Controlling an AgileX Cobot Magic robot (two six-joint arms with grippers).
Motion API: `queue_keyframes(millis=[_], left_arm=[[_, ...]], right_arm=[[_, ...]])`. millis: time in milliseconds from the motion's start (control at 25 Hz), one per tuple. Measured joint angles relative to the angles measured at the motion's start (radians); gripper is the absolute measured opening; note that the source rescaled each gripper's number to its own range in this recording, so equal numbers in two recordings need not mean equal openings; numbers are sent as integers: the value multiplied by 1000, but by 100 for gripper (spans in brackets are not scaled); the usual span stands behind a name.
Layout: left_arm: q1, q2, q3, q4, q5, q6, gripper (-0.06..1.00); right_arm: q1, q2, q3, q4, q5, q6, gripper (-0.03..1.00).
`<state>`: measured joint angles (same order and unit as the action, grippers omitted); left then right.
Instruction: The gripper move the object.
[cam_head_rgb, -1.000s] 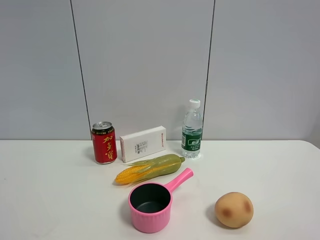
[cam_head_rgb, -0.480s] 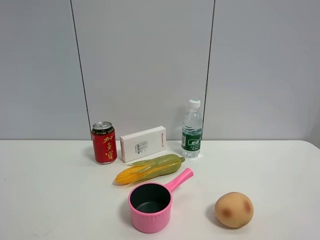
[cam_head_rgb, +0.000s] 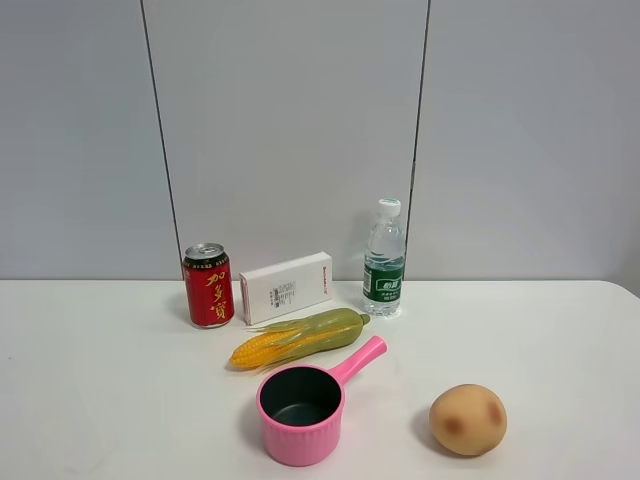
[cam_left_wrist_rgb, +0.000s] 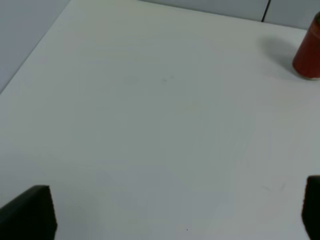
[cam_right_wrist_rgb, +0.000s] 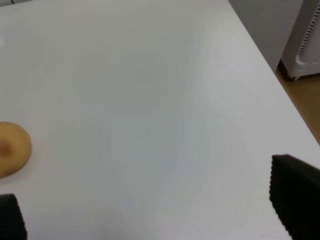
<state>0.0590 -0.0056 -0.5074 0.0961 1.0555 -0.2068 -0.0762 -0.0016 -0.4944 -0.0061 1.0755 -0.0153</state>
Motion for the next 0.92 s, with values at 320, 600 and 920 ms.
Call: queue_keyframes(millis=[320,600,920], left_arm=[[0,0,0,0,0,0,99],[0,0,0,0,0,7,99],[0,0,0,0,0,8,99]], right_arm=[[0,0,0,0,0,0,100],[0,0,0,0,0,0,100],[0,0,0,0,0,0,100]])
